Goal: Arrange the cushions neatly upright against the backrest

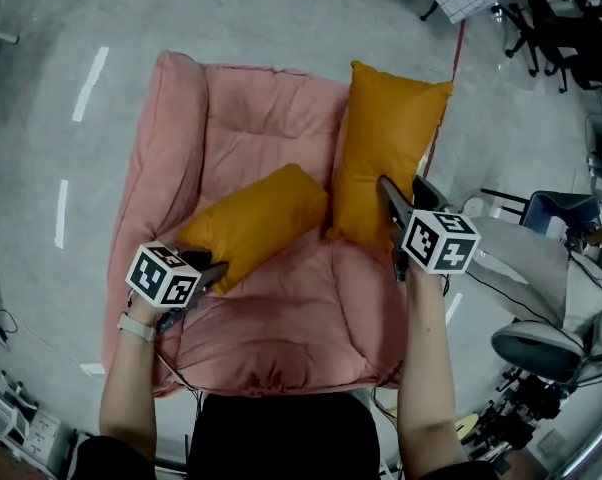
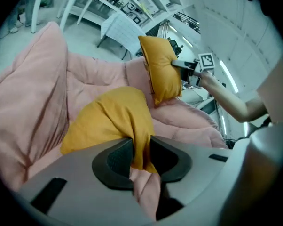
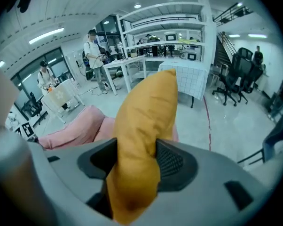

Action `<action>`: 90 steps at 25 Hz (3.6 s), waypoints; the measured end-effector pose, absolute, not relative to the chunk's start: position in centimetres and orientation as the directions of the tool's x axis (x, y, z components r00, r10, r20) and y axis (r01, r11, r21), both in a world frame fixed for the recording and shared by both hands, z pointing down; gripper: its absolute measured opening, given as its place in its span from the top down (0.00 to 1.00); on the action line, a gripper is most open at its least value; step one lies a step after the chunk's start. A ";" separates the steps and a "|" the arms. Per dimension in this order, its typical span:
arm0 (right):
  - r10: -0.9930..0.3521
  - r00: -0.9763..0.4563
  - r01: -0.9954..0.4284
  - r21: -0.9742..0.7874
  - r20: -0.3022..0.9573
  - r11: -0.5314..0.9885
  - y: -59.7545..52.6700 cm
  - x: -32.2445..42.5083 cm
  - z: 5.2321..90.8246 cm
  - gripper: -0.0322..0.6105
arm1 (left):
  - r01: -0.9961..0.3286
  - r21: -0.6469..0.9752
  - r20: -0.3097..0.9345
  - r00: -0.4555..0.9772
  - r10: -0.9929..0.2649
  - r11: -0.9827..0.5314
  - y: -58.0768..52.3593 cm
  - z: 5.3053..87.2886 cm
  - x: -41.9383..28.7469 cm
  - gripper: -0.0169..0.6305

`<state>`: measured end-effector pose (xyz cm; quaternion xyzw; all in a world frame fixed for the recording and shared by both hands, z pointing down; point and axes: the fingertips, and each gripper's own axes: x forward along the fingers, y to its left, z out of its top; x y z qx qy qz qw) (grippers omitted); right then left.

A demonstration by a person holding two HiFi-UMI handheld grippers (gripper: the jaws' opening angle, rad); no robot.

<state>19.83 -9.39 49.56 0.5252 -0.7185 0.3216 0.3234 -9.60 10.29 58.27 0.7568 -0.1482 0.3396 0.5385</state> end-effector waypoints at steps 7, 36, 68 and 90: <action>-0.531 -0.236 -0.892 0.036 0.814 0.451 -13.5 16.7 50.4 0.55 | -0.560 0.721 0.677 0.695 0.241 -0.408 12.1 59.4 -7.9 0.81; -0.349 -0.283 -0.680 0.069 0.893 0.730 -19.7 7.3 62.6 0.40 | -0.585 0.710 0.687 0.699 0.201 -0.392 10.5 60.9 -8.3 0.77; 0.152 -0.415 -0.707 -0.423 0.897 0.567 2.5 10.1 71.5 0.33 | -0.615 0.699 0.705 0.676 0.213 -0.364 11.2 61.7 -8.9 0.76; 0.148 -0.454 -0.841 -0.477 0.879 0.253 7.7 11.8 64.4 0.87 | -0.811 0.442 0.896 0.418 0.149 -0.383 6.5 65.9 -12.5 0.73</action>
